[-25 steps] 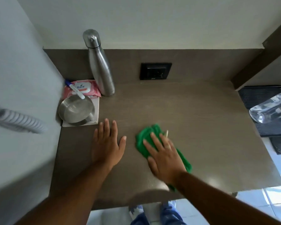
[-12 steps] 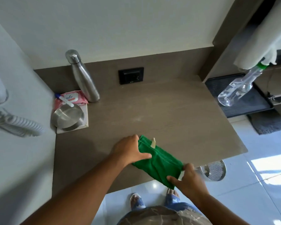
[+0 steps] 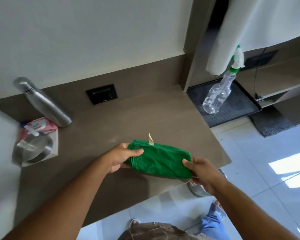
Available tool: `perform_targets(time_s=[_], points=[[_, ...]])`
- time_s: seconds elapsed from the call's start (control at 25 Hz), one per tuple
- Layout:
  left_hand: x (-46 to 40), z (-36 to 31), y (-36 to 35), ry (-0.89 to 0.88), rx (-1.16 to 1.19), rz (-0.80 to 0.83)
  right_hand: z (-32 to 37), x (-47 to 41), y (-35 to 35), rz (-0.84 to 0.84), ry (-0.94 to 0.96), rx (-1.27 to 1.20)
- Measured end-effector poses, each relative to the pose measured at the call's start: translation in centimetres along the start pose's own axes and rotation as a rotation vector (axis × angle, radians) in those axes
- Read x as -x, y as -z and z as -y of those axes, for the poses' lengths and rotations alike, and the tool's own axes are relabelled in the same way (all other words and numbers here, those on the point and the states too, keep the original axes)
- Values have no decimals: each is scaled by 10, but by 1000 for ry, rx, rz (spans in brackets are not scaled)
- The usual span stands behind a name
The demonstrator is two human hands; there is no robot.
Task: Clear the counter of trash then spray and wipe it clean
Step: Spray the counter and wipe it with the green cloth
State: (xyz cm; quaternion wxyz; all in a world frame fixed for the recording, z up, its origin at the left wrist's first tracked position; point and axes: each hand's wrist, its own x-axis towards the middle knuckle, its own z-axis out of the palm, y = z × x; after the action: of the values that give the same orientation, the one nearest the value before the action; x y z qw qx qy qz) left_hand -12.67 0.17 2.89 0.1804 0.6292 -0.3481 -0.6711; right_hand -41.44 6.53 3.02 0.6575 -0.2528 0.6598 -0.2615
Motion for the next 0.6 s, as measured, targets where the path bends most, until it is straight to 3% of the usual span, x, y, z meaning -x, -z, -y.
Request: perform_targets(time_s=[0.2,0.32,0.44,0.6], points=[[-58,-53,-154,-86,147,-1,54,-37,174,7,48,-3],[-106,-84,-261,-73,241,-51,96,-76,282,-62,56,142],[-157,-119,-355,2,328,-111,160,-139,361,-156,127,390],[-227,-174,-428,88,631,-97,263,-248,405,-174,312,963]])
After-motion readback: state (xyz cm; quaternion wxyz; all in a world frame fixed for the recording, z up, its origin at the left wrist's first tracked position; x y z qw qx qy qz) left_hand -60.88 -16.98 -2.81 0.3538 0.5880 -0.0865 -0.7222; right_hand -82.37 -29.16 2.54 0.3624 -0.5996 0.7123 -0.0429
